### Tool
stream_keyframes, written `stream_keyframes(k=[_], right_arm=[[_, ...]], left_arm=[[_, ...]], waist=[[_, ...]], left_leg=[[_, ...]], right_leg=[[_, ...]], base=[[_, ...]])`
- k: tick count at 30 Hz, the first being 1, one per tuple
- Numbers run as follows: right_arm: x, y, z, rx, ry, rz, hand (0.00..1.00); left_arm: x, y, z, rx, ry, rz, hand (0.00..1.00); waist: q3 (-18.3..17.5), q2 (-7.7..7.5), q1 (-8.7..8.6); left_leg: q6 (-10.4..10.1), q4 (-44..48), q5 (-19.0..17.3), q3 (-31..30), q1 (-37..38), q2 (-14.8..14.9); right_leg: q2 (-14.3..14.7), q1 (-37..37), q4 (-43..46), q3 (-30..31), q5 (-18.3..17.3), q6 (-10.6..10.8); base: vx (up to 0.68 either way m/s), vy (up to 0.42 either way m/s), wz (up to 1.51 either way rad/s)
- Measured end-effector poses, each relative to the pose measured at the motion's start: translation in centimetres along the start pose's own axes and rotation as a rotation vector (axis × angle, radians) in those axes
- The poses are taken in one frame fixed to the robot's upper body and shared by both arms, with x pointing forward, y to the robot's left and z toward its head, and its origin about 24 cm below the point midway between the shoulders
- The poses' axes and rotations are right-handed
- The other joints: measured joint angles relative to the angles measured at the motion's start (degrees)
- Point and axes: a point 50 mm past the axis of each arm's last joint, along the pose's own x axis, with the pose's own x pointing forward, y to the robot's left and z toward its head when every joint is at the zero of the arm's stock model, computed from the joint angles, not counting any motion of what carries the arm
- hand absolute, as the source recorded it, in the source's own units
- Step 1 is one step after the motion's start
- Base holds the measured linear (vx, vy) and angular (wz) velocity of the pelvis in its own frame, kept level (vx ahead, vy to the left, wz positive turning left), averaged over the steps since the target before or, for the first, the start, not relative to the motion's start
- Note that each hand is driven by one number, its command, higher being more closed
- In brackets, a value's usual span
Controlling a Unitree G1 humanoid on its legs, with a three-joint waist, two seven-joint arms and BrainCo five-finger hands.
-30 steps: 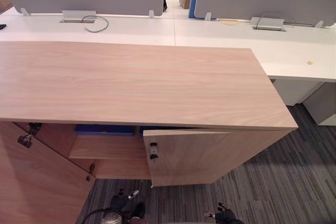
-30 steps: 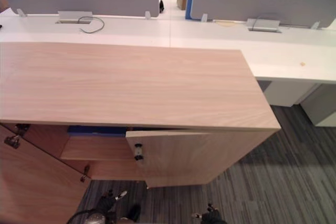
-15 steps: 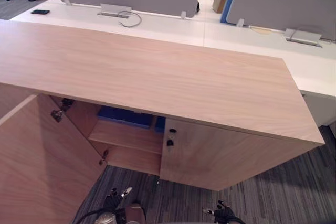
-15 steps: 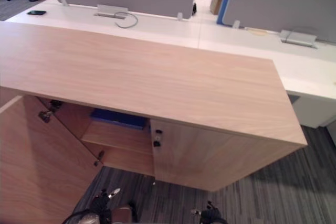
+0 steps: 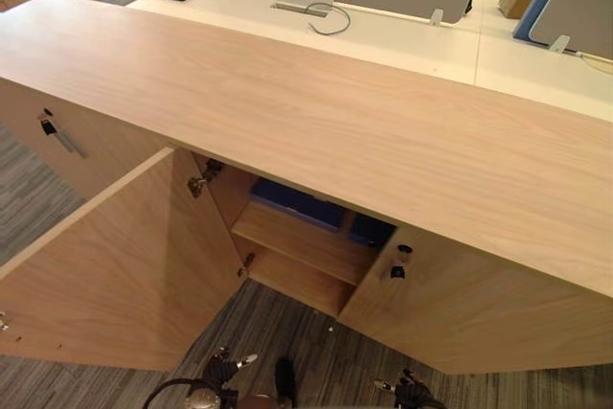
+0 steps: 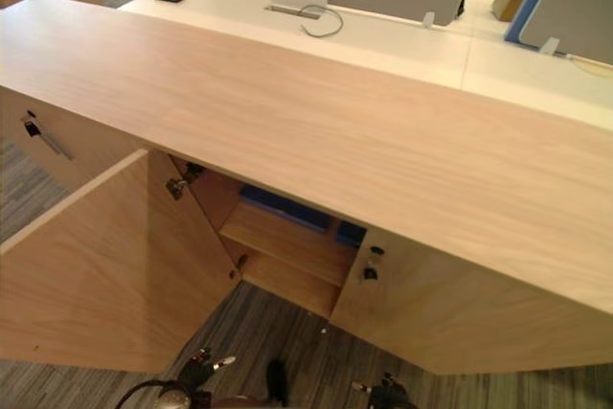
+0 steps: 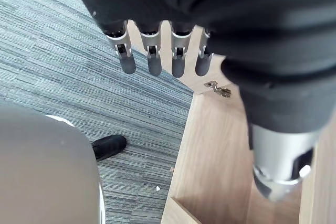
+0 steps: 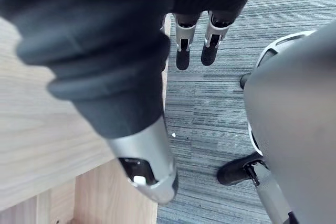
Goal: Walk over to the cabinet, pick up the folder, carry it to the office cabinet, place the folder inside the office cabinet, then close the office cabinet door
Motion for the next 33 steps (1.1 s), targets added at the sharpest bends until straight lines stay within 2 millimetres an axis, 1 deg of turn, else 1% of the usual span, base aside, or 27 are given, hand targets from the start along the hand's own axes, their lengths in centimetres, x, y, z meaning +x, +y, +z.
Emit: stream_keyframes(k=[1,2,3,4,6,7,8,9,10,12,14,18,22,25,29,30,31,32,33], right_arm=[[0.0,0.0,0.1,0.000,-0.004,0.000,0.00],[0.1,-0.1,0.4,-0.003,-0.012,-0.002,0.00],[0.1,-0.3,0.6,-0.004,-0.017,-0.005,0.00],[0.1,-0.2,0.6,-0.015,-0.020,0.001,0.00],[0.1,0.0,0.7,-0.037,-0.024,0.009,0.00],[0.1,0.0,0.7,-0.045,-0.027,0.013,0.00],[0.1,0.0,0.7,-0.045,-0.028,0.013,0.00],[0.1,0.0,0.7,-0.046,-0.026,0.013,0.00],[0.1,0.1,0.5,-0.041,-0.018,0.017,0.00],[0.1,0.0,0.3,-0.054,-0.010,0.020,0.00],[0.1,0.1,0.2,-0.062,-0.007,0.027,0.00],[0.1,0.1,0.1,-0.062,-0.003,0.025,0.00],[0.1,0.3,0.1,-0.065,0.008,0.031,0.00],[0.2,0.6,0.2,-0.067,0.012,0.040,0.00],[0.2,0.6,0.3,-0.073,0.005,0.040,0.00],[0.2,0.4,0.4,-0.065,0.004,0.035,0.00],[0.2,0.5,0.4,-0.050,0.003,0.033,0.00],[0.2,0.4,0.5,-0.051,-0.001,0.031,0.00],[0.3,-0.1,0.6,-0.052,-0.005,0.020,0.00]], left_arm=[[0.0,0.0,-0.1,0.001,0.003,-0.001,0.00],[0.0,-0.2,-0.2,0.000,0.008,-0.004,0.00],[0.0,-0.1,-0.3,0.001,0.011,-0.004,0.00],[0.0,-0.2,-0.3,0.006,0.011,-0.006,0.00],[0.0,0.1,-0.2,0.012,0.011,-0.001,0.00],[0.0,0.1,-0.3,0.012,0.010,-0.001,0.00],[0.0,0.1,-0.3,0.012,0.011,-0.001,0.00],[0.0,0.1,-0.3,0.006,0.012,0.001,0.00],[0.0,0.2,-0.4,-0.013,0.017,0.010,0.00],[-0.1,0.1,-0.8,-0.030,0.032,0.014,0.00],[-0.1,0.1,-1.0,-0.048,0.040,0.021,0.00],[-0.1,0.1,-1.1,-0.067,0.050,0.024,0.00],[-0.1,0.1,-1.0,-0.047,0.044,0.020,0.00],[0.0,0.0,-0.7,-0.023,0.031,0.013,0.00],[0.1,0.1,-0.5,-0.005,0.024,0.010,0.00],[0.2,0.0,-0.1,0.008,0.011,0.002,0.00],[0.2,0.3,0.3,0.014,-0.003,0.009,0.00],[0.3,0.5,0.6,0.012,-0.017,0.014,0.00],[0.2,0.8,0.9,-0.012,-0.036,0.027,0.00]], waist=[[0.1,0.25,-0.29],[0.1,0.78,-0.83],[0.1,1.09,-1.08],[-0.1,1.05,-1.30],[-0.1,0.92,-1.16],[-0.2,0.85,-1.17],[-0.2,0.84,-1.23],[-0.3,0.68,-1.20],[-0.8,0.07,-1.15],[-1.4,0.44,-0.92],[-1.6,0.29,-0.88],[-1.5,0.06,-0.96],[-1.4,-0.25,-0.93],[-1.4,-0.37,-0.71],[-0.8,-0.50,-0.95],[-0.5,-0.55,-1.37],[0.1,-1.32,-1.63],[0.6,-1.62,-1.70],[1.3,-1.70,-1.64]], left_leg=[[0.0,0.0,0.0,-1.0,0.2,0.0],[-0.1,0.0,0.0,-3.4,0.7,0.4],[-0.1,0.1,0.1,-4.3,0.9,0.8],[-0.2,0.1,0.1,-6.1,0.8,1.1],[-0.7,0.1,0.5,-7.4,0.7,1.2],[-1.2,0.1,0.9,-8.3,0.7,1.2],[-1.4,0.1,1.0,-8.8,0.7,1.1],[-1.6,0.1,1.1,-9.4,0.7,1.1],[-2.0,0.0,1.4,-10.4,0.7,0.9],[-2.6,0.0,1.5,-11.1,0.7,1.7],[-3.3,0.0,1.6,-12.3,0.6,3.0],[-3.7,0.0,1.7,-13.7,0.7,3.9],[-4.4,0.0,2.1,-15.4,0.9,3.8],[-4.8,0.0,2.3,-16.0,0.8,3.8],[-5.1,0.3,3.4,-18.4,-0.5,3.2],[-5.3,0.4,3.2,-17.5,-1.7,3.3],[-3.7,3.6,0.7,-9.6,-3.4,4.5],[-3.4,6.7,-1.2,-5.4,-4.5,5.6],[-3.2,13.0,-4.3,-0.7,-5.7,8.3]], right_leg=[[-0.1,-0.2,1.6,-0.6,0.0,0.0],[-0.4,-1.8,7.8,0.3,-0.1,-0.1],[-0.5,-3.4,10.5,1.6,-1.0,-0.8],[0.3,-5.1,12.8,6.7,-2.5,-1.2],[1.7,-7.1,12.2,13.2,-3.5,-0.1],[2.0,-7.4,9.6,14.6,-3.5,-0.1],[2.0,-7.4,7.5,14.3,-3.4,0.1],[2.2,-7.3,4.2,13.8,-2.8,-0.5],[2.5,-7.3,0.9,14.0,0.0,-0.4],[3.3,-6.9,-0.1,13.3,0.0,-0.5],[4.9,-5.8,-1.8,11.7,-0.2,-1.1],[6.3,-3.9,-3.3,9.7,-0.2,-1.8],[6.7,-2.1,-3.7,7.6,-0.2,-1.8],[6.8,-1.8,-3.7,7.2,-0.2,-1.8],[6.5,-1.7,-3.5,4.1,-0.2,-1.8],[6.2,-1.8,-3.4,2.0,-0.1,-2.0],[4.8,-1.8,-3.1,-0.4,0.1,-2.2],[4.1,-1.9,-2.4,-1.1,0.1,-2.2],[2.5,-1.7,-1.1,-2.0,0.1,-2.2]], base=[[0.04,0.004,0.63],[0.03,0.015,0.67],[0.03,0.017,0.85],[0.02,0.001,0.64],[0.00,-0.043,0.65],[-0.03,-0.087,0.54],[-0.03,-0.107,0.42],[-0.03,-0.208,0.44],[-0.01,-0.228,0.43],[0.02,-0.236,0.24],[0.04,-0.285,0.17],[0.04,-0.178,0.25],[0.06,-0.082,0.31],[0.01,-0.028,0.16],[-0.05,-0.010,0.33],[-0.09,0.027,0.81],[-0.10,0.056,0.81],[-0.05,0.066,0.65],[0.00,0.108,0.36]])
